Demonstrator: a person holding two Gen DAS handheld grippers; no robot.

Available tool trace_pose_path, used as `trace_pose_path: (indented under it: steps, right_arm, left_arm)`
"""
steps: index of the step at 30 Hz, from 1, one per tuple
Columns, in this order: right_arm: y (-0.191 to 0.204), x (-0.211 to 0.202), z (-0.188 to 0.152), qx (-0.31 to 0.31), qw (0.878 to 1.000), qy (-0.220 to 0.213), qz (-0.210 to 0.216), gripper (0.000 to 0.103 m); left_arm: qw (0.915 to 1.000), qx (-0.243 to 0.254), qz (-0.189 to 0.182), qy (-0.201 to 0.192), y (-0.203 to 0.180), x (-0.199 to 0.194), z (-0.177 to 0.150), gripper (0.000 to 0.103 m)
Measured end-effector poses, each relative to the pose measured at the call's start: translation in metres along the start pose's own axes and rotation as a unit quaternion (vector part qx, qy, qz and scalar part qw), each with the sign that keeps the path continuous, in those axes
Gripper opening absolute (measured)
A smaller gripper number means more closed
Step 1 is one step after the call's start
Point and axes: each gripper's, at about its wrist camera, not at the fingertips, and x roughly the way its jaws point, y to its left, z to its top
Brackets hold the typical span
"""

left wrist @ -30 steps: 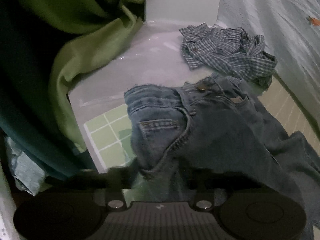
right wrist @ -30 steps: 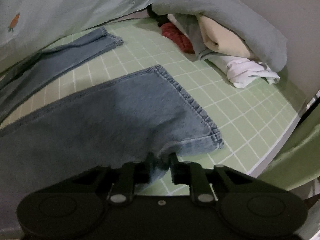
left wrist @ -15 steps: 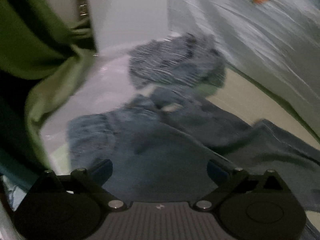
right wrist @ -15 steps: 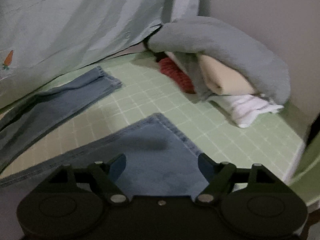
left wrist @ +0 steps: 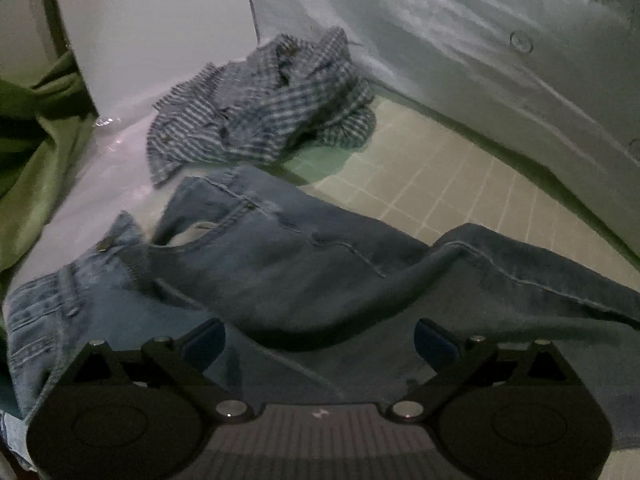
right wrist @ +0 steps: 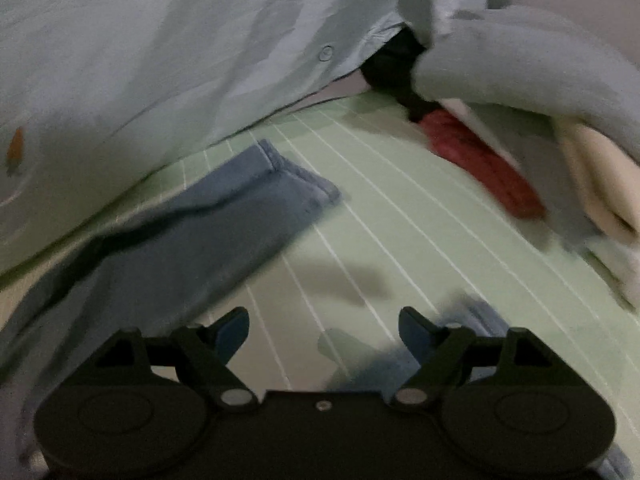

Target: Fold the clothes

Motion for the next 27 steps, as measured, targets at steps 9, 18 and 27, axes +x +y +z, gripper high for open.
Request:
trace_pose_path:
  steps: [9,18,27]
  right_arm:
    - [0.032,0.093,0.05,-0.024,0.998,0.004,-0.061,0.071]
    - [0.014,0.098,0.05,-0.036,0.998,-0.039,-0.03,0.014]
    - [-0.076,0.056,0.041,-0.025,0.985,-0.046,-0.163,0.013]
  left_arm:
    - [0.9988,0.005,0.046,0.016,-0.022,0.018,0.013,0.1]
    - [0.9978,0.05,0.044,0.005,-0.053,0.007,0.019,0.1]
    - [0.9965,0.075,0.037,-0.007,-0.059,0.002,0.016,0.1]
